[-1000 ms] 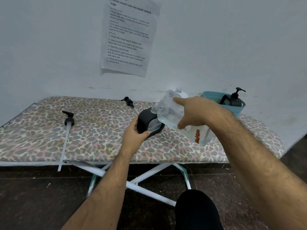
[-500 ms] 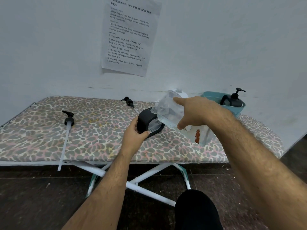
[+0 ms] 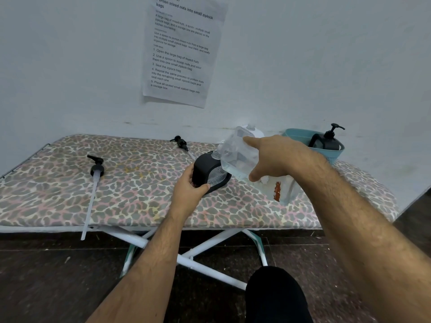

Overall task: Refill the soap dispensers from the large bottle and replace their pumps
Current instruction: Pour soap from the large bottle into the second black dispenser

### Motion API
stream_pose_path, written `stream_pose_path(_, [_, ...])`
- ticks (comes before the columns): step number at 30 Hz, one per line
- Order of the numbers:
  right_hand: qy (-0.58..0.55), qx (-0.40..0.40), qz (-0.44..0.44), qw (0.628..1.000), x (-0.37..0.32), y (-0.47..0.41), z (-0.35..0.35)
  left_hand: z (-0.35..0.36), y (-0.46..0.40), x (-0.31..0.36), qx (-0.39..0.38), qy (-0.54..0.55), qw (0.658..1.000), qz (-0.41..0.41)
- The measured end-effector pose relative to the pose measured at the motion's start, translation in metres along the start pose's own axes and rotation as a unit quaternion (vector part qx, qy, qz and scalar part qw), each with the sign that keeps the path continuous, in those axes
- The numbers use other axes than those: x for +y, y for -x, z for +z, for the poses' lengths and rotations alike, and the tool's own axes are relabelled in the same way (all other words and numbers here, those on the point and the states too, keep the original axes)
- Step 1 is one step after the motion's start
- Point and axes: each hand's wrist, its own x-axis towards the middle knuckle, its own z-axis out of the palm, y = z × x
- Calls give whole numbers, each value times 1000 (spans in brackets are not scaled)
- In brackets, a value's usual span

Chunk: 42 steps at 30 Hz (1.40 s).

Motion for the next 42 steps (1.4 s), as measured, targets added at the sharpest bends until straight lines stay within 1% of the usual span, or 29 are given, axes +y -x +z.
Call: stream_pose_path(42, [-3, -6, -3, 1000, -1, 2, -3, 0, 2, 2, 1, -3, 1000, -1])
